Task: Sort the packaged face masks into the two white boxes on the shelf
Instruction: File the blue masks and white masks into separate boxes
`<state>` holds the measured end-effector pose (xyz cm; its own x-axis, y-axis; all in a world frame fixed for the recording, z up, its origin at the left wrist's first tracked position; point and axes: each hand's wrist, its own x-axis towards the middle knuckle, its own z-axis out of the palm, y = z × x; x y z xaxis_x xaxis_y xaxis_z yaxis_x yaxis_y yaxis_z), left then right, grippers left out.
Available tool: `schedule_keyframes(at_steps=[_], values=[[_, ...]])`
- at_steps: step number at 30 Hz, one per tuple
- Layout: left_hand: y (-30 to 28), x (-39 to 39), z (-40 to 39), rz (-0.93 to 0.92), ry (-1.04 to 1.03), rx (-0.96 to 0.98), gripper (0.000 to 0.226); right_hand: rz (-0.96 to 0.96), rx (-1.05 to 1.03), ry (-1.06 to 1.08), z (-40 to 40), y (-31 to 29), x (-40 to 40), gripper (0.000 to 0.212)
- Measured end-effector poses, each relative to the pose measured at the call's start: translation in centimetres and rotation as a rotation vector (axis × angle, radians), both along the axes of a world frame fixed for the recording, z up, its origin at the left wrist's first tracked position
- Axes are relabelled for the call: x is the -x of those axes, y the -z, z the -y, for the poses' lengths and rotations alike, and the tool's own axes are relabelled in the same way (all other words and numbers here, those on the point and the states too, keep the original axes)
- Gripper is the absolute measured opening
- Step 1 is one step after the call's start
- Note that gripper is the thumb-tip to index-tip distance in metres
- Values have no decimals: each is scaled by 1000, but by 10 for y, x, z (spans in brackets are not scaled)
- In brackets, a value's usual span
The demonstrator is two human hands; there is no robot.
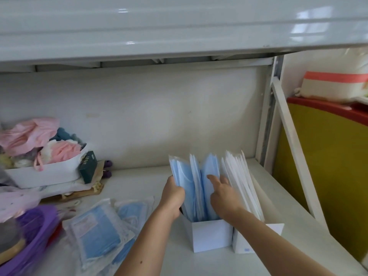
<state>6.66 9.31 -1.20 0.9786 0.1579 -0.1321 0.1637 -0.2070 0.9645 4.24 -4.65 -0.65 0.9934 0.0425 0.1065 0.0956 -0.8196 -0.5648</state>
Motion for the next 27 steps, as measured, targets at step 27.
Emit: schedule_keyframes(at_steps=[27], values=[[3,6,12,107,78,-530,42,-51,82,9,3,2,-8,29]])
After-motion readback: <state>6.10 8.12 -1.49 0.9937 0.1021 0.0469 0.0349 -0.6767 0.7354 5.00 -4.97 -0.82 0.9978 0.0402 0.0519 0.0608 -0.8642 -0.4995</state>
